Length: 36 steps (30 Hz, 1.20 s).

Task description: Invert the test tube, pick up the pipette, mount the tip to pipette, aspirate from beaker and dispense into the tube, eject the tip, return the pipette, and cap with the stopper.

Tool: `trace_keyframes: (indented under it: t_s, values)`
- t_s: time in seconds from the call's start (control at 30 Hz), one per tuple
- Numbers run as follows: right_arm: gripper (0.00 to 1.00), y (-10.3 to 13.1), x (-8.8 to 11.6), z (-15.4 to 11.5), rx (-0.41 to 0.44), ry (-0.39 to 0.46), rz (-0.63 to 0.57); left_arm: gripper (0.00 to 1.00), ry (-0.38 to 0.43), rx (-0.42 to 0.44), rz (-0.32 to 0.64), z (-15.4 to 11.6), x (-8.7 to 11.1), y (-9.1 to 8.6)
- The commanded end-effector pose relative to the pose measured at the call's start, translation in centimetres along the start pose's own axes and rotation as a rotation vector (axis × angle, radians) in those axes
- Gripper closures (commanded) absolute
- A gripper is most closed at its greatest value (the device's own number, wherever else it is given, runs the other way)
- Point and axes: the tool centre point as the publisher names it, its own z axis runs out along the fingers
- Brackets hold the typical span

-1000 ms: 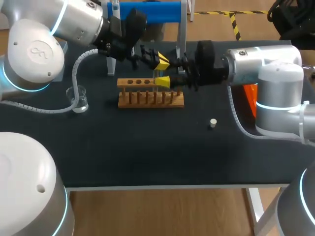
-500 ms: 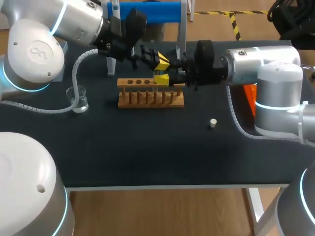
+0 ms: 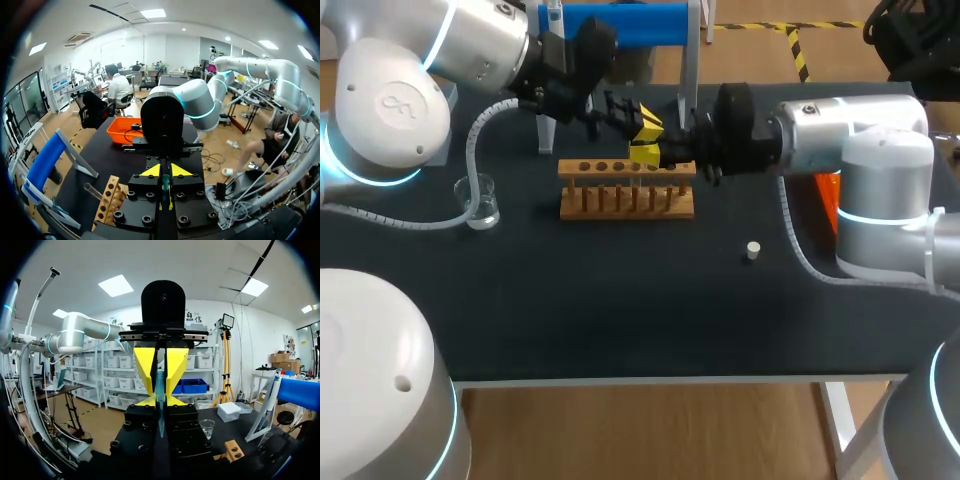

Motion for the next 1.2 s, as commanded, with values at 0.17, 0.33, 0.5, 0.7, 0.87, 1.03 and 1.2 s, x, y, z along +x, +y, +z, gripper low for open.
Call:
trace_keyframes:
  t_s: [0.17,0.33,0.5,0.7,0.87,1.03,1.2]
  values:
    - [1.00,0.1,0.0,-0.2,0.001,0.002,-0.003,0.00,0.002,-0.001,0.000,-0.1,0.3,0.0]
    - [1.00,-0.1,0.4,-1.3,0.013,0.009,-0.008,0.00,0.002,-0.001,0.000,-0.1,0.3,0.0]
    - [1.00,-0.8,1.2,-3.8,0.037,0.017,-0.016,0.00,0.002,-0.001,0.000,-0.1,0.3,0.0]
    - [1.00,-1.3,1.9,-7.8,0.049,0.009,-0.030,0.00,0.002,-0.001,0.000,-0.1,0.3,0.0]
    - [1.00,-1.5,2.3,-10.7,0.048,0.004,-0.038,0.00,0.002,-0.001,0.000,-0.1,0.3,0.0]
    - [1.00,-1.8,2.5,-13.7,0.033,-0.016,-0.039,0.00,0.002,-0.001,0.000,-0.1,0.3,0.0]
    - [1.00,-2.3,3.1,-16.5,0.034,-0.030,-0.041,0.00,0.002,-0.001,0.000,-0.1,0.3,0.0]
